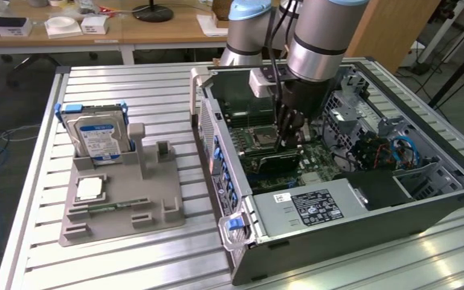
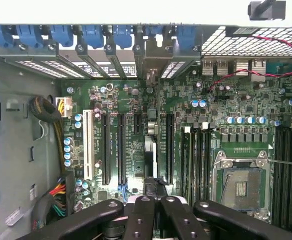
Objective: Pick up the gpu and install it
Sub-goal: 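Insert the gpu into the slot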
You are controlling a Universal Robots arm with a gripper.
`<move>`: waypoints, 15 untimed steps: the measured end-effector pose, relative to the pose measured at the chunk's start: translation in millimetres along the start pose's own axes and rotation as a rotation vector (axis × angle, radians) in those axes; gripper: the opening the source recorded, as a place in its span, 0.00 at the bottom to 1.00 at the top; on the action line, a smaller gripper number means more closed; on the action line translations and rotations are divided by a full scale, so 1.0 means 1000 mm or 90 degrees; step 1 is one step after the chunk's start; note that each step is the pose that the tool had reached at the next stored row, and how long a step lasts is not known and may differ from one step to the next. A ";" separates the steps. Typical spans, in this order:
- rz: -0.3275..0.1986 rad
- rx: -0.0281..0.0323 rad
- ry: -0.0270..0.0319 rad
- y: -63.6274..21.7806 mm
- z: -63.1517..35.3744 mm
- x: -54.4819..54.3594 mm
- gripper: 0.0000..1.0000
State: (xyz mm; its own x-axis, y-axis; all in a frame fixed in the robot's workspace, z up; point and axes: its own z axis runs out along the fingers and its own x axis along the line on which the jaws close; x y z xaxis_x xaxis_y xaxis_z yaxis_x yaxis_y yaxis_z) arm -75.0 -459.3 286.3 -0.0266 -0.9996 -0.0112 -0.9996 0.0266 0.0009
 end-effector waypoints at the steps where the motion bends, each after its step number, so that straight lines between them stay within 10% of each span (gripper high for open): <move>1: 0.000 0.0000 0.0000 0.0001 0.0000 0.000 0.11; 15: 0.001 0.0002 0.0011 0.0118 0.0181 -0.010 0.11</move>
State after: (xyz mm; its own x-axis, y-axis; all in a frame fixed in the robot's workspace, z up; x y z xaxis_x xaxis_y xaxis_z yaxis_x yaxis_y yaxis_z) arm -86.5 -448.8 268.4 -0.0286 -0.9995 -0.0095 -0.9996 0.0286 0.0006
